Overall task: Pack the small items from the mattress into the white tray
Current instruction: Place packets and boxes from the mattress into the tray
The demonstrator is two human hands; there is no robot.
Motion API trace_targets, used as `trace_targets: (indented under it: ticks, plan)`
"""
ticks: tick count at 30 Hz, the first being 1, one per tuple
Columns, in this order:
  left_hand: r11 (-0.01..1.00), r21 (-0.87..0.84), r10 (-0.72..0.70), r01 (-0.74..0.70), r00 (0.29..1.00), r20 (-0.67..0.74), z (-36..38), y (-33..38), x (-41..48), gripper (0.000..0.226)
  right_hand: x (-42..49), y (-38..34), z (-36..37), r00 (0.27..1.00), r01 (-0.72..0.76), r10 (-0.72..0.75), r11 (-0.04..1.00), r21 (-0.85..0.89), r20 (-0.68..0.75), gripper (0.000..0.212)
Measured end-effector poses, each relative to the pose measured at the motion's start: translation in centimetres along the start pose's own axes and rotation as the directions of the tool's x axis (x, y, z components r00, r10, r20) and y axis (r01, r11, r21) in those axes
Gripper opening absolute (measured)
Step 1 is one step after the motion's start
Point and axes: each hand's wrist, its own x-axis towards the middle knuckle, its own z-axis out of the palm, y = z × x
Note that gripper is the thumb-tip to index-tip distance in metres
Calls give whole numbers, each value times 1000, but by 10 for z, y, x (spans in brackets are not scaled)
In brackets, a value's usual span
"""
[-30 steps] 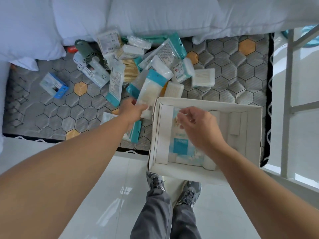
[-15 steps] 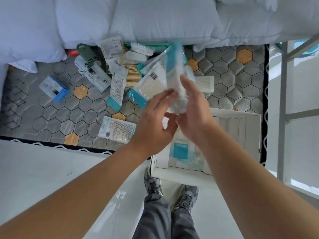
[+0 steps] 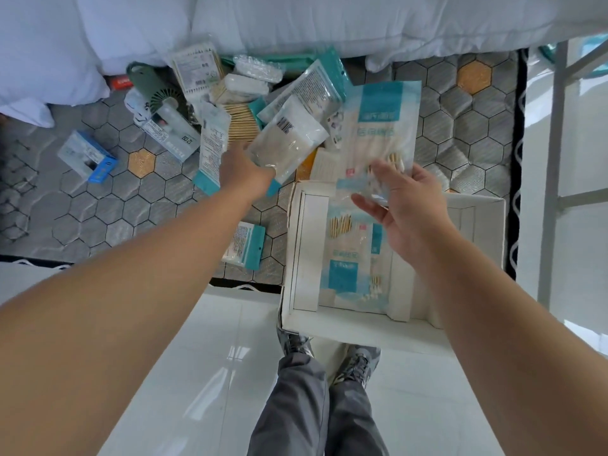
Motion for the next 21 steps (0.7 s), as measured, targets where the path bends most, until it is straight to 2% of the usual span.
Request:
trace_targets:
  ticks: [3,6,10,14,17,19,21]
  plan:
    - [999,29,-10,12,996,-89,10,0,13,55,6,1,-5,1000,-5,5,1000,23,5,17]
    - [996,-59,-75,68,988,-131,12,4,18,50,10,2,-6,1000,-9,9,1000,17,-1,17]
    - [998,-49,-45,47,998,48,8,6,10,32,11,0,-5,999,-48,48,998,31,-20,20]
    - [962,-265,-30,68,989,144,-5,13,-5,21,8,-5,-6,996,-89,89,994,56,5,20]
    - [920,-385,-26,74,991,128,-21,25,-17,12,7,-6,-8,994,-112,111,991,73,16,23]
    - [855,-516,-7,58,995,100,-32,37,-26,2,5,-6,-8,993,-114,111,988,101,31,24]
    - [827,-562,39,-15,999,32,-40,49,-37,10,2,-5,-9,994,-102,95,981,164,50,22]
